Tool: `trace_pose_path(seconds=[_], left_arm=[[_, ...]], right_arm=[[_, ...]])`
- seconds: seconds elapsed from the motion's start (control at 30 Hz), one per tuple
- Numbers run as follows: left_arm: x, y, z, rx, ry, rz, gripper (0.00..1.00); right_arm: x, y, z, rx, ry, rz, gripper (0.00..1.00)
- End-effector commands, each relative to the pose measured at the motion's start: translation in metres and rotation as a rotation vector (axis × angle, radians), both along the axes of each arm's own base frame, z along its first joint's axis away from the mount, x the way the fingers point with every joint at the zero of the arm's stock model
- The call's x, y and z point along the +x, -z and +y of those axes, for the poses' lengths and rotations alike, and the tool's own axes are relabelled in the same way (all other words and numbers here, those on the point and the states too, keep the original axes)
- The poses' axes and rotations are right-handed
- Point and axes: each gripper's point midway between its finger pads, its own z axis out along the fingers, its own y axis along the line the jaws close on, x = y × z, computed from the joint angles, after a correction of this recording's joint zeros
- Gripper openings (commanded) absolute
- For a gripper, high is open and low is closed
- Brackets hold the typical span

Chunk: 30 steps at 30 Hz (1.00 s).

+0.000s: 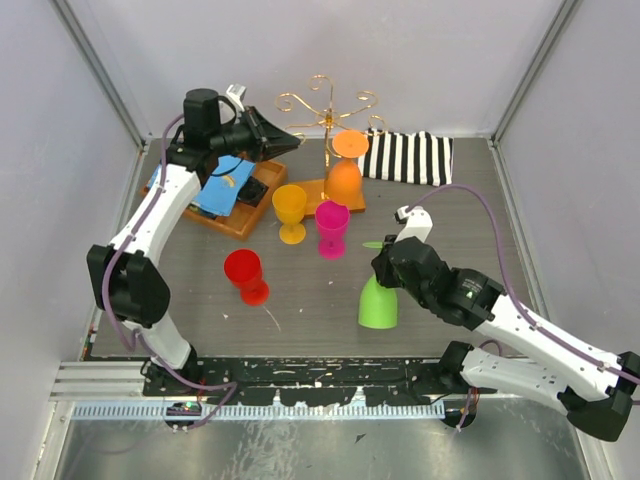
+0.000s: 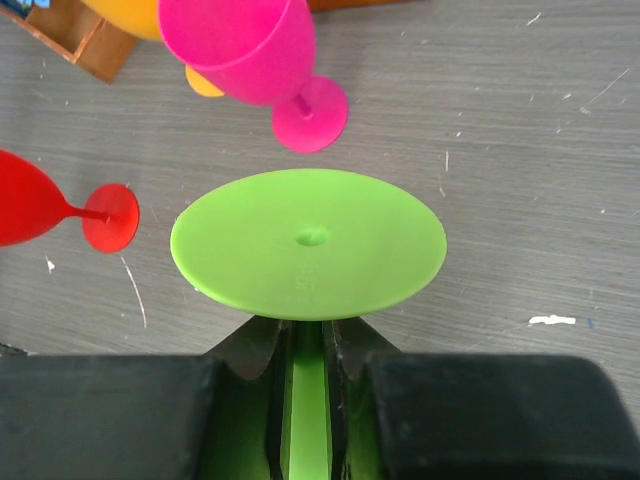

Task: Place the wine glass upside down on the wine glass rack
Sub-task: Adjust the wine rack at the center of the board.

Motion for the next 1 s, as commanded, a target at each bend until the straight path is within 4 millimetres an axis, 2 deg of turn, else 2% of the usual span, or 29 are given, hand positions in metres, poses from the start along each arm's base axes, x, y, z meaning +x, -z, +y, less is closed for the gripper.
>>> trace_pose_path(seconds=[0.0,0.2,0.47,0.63,0.67,0.77,0.97], left_arm=[[0.01,0.01,0.021,0.077,0.025,-0.042,0.01],[0.011,0.018,0.029,0.114,0.032,-0.04,0.08],[0.01,0.028,0.03,0.141,0.043,-0.035,0.17],[0.01,0.026,0.03,0.138,0.044,-0.037,0.24],[0.01,0.025,0.03,0.136,0.043,-0.038,0.26],[0.011,0.024,0.029,0.13,0.044,-0.039,0.29],[0.014,0.021,0.028,0.113,0.043,-0.044,0.32]], right_arm=[[0.018,-0.038,-0.008,-0.001,0.066,-0.123,0.01],[0.036,-0.054,-0.022,-0.054,0.152,-0.229,0.01],[0.065,-0.076,-0.054,-0.17,0.347,-0.36,0.01],[0.105,-0.08,-0.067,-0.083,0.358,-0.337,0.01],[0.116,-0.079,-0.077,-0.062,0.38,-0.334,0.01],[0.137,-0.081,-0.088,-0.008,0.396,-0.35,0.01],[0.164,-0.096,-0.096,0.026,0.394,-0.505,0.0]])
